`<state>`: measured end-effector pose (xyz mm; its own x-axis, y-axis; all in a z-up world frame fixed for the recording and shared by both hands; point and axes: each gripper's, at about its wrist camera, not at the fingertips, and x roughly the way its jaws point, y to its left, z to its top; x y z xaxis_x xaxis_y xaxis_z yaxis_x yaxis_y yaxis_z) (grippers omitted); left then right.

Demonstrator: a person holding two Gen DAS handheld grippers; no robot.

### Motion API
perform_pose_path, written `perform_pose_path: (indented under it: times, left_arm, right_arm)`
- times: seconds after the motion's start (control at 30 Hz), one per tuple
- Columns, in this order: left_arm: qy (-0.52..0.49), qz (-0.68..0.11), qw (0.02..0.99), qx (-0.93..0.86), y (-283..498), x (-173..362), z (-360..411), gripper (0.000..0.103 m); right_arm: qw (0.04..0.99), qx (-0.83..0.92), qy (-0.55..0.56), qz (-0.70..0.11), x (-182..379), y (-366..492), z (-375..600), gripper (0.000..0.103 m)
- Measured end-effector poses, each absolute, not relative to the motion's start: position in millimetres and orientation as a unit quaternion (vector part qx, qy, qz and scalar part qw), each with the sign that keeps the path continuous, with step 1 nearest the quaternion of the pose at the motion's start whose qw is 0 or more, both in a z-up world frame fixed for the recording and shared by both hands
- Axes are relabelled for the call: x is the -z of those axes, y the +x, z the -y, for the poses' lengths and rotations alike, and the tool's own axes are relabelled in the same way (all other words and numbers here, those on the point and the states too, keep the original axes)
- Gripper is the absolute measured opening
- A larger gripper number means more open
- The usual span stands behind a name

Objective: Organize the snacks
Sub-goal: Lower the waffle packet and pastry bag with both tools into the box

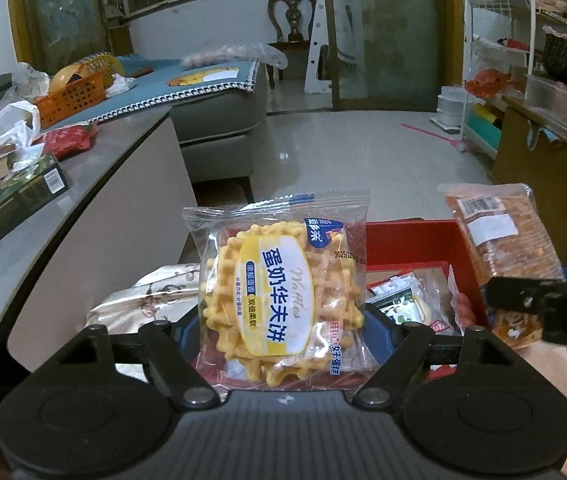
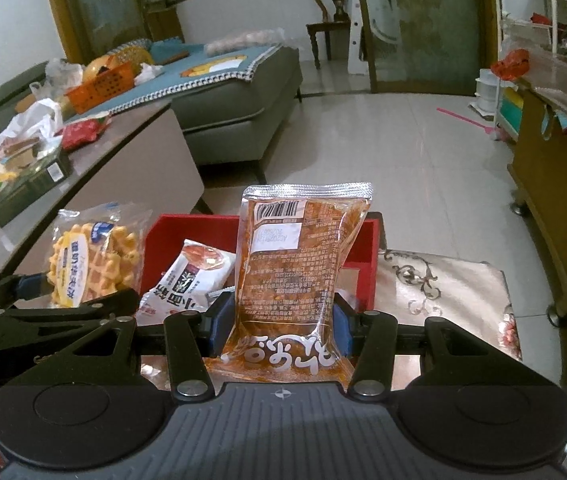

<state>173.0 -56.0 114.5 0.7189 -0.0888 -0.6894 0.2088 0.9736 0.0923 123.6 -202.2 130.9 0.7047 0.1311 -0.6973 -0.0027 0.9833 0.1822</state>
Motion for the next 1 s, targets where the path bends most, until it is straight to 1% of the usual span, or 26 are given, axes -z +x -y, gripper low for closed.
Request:
perform_pose_path:
  times: [0.5, 1.0]
  left_arm:
    - [0.087, -0.388, 0.914, 0.079, 202, -91, 69, 0.072]
    - [0.092, -0.402, 0.908, 0.077, 214, -79, 75, 0.072]
  right_arm:
    - [0.906, -0.040, 0.076, -0.414, -106, 158, 196, 0.058]
    - [0.900, -0.037, 0.069, -0.429, -94, 169, 194, 0.058]
